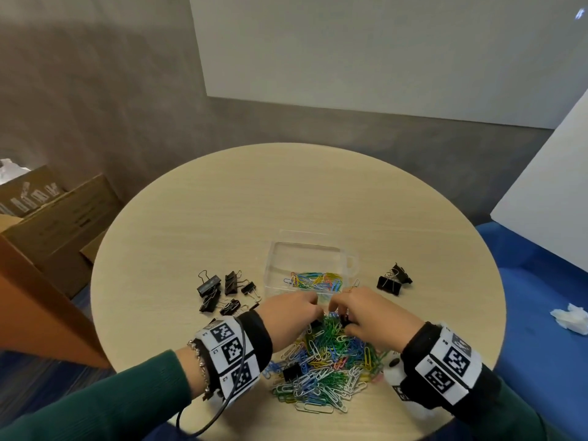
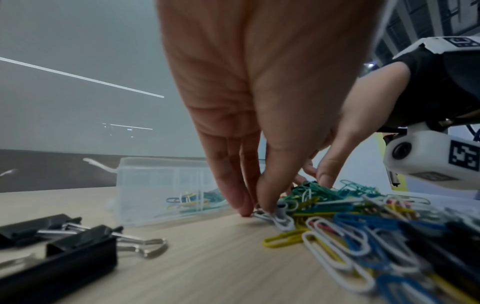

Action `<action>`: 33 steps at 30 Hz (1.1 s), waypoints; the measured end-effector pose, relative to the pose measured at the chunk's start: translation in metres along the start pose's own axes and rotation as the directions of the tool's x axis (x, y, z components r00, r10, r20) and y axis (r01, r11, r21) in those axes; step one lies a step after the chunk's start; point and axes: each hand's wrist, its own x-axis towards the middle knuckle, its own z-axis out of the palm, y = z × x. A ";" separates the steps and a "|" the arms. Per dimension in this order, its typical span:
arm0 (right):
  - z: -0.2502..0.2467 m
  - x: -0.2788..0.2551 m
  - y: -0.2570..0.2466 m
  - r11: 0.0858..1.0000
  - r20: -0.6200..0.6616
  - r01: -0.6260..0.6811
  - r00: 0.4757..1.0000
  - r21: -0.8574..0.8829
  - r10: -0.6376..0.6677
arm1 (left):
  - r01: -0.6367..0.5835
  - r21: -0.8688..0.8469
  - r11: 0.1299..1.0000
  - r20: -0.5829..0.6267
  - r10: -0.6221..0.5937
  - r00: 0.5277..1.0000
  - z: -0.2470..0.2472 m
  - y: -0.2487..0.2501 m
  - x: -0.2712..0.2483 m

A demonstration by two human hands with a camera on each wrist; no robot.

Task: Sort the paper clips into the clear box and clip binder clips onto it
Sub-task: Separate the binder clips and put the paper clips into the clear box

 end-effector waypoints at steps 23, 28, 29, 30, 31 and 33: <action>-0.028 -0.009 0.004 0.999 -0.022 0.007 1.000 0.035 -0.006 | 0.089 -0.130 0.987 0.044 -0.084 0.996 -0.001 -0.013 -0.007; -0.027 -0.010 0.003 0.999 -0.005 0.021 1.000 0.047 -0.021 | 0.084 -0.113 0.990 0.052 -0.078 0.996 0.000 -0.017 -0.008; -0.027 -0.009 0.003 0.998 -0.007 0.023 1.000 0.050 -0.023 | 0.088 -0.119 0.989 0.061 -0.081 0.995 0.001 -0.018 -0.008; -0.028 -0.009 0.003 0.998 -0.010 0.024 1.000 0.054 -0.024 | 0.091 -0.124 0.988 0.070 -0.082 0.994 0.001 -0.019 -0.008; -0.028 -0.010 0.003 0.998 -0.015 0.027 1.000 0.057 -0.026 | 0.091 -0.128 0.988 0.074 -0.082 0.994 0.001 -0.020 -0.009; -0.027 -0.011 0.002 0.998 -0.023 0.035 0.999 0.055 -0.033 | 0.090 -0.131 0.987 0.076 -0.080 0.994 0.002 -0.020 -0.010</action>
